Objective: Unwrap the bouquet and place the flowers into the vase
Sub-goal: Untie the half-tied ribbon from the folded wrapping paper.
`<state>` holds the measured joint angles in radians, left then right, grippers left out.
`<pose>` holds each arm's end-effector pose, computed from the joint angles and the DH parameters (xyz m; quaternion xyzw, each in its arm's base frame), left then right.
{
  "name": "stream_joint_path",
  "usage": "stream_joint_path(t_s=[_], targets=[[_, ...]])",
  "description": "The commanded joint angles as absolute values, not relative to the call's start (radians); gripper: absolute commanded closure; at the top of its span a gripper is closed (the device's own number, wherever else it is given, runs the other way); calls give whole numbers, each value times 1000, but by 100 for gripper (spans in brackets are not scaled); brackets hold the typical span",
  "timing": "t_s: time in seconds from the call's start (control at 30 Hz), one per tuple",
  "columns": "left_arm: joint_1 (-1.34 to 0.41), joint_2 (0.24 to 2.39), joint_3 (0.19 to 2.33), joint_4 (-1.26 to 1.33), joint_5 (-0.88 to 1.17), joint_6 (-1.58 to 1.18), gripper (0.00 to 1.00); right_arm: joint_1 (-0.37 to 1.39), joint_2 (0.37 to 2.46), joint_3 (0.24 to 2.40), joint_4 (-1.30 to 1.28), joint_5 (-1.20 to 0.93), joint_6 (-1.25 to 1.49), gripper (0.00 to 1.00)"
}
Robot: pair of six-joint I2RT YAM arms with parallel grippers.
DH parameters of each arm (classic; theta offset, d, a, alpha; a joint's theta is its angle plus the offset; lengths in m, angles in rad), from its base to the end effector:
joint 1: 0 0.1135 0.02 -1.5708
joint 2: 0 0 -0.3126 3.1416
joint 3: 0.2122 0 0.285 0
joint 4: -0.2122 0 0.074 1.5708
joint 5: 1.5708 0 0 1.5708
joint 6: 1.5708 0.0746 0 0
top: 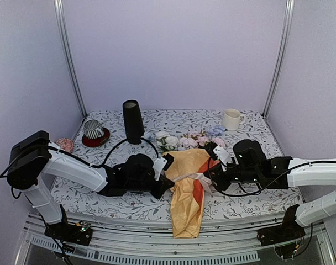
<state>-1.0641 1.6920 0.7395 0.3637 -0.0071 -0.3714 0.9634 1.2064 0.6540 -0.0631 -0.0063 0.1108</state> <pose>0.1906 -0.3423 0.1490 0.2978 0.8301 -0.3077 0.3572 0.1700 0.2454 0.2247 -0.3685 0.8080 0.2376 0.3935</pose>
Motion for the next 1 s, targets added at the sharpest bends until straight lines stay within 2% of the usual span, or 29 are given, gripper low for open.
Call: stream_joint_path(t_s=[0.0, 0.27, 0.4, 0.47, 0.7, 0.83, 0.97], targets=[[-1044, 1648, 712, 392, -24, -393, 100, 876, 1120, 595, -46, 99, 212, 98], [-1042, 1638, 688, 393, -27, -402, 100, 731, 1006, 451, -33, 101, 350, 96], [-1043, 1640, 691, 394, -21, -400, 100, 730, 1017, 453, -52, 67, 340, 76], [-1042, 1641, 694, 393, -16, -399, 100, 730, 1018, 464, -60, 43, 327, 71], [-1042, 1641, 699, 395, -14, -395, 100, 734, 1020, 516, -33, -242, 183, 65], [-1042, 1641, 704, 396, -8, -395, 100, 776, 1080, 565, -49, -269, 125, 59], [-1042, 1640, 707, 392, -7, -392, 100, 840, 1151, 615, -68, -238, 88, 58]])
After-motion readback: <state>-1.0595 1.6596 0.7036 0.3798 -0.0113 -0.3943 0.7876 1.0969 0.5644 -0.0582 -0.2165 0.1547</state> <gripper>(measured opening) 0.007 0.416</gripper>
